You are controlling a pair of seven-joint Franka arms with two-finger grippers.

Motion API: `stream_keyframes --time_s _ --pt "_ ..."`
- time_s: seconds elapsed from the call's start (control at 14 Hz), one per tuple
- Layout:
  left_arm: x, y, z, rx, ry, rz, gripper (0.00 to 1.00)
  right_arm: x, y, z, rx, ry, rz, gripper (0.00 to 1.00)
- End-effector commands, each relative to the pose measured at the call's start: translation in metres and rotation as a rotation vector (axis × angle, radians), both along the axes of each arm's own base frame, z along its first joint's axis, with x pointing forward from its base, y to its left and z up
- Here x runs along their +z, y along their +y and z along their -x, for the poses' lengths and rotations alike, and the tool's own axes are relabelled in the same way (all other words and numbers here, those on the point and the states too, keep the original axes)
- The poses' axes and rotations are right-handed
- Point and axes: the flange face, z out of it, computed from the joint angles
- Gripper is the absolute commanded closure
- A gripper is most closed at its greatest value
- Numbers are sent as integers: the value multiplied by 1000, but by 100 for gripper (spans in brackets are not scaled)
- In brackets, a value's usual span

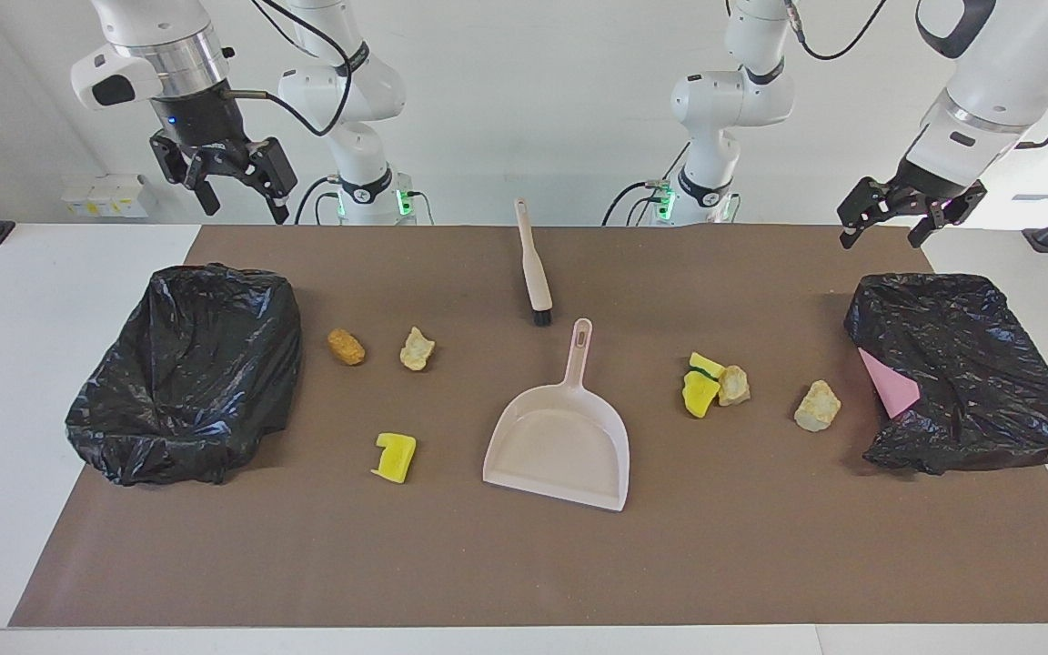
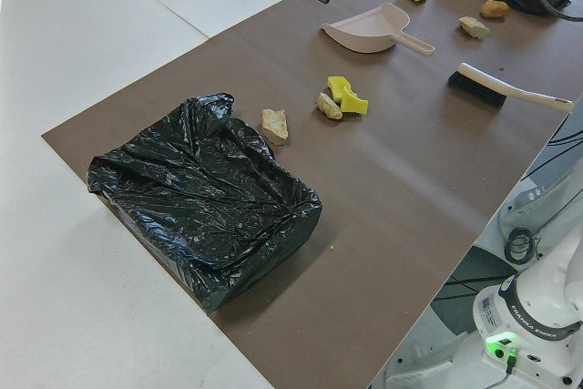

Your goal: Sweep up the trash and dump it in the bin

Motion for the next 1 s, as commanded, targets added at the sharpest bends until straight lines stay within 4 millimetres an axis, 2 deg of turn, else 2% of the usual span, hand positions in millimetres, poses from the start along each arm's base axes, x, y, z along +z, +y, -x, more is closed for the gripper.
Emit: stream_keyframes --time_s 0.0,0.5,0.72,0.93 --pt "-1 2 8 -9 19 2 0 -1 -6 4 19 1 -11 0" --pt "-2 1 13 -11 21 2 0 -1 -12 2 60 0 7 0" --pt "-12 -5 25 -9 31 1 0 -4 2 5 86 36 10 0" --pt "-33 -18 26 -30 30 3 0 -4 9 1 99 35 15 0"
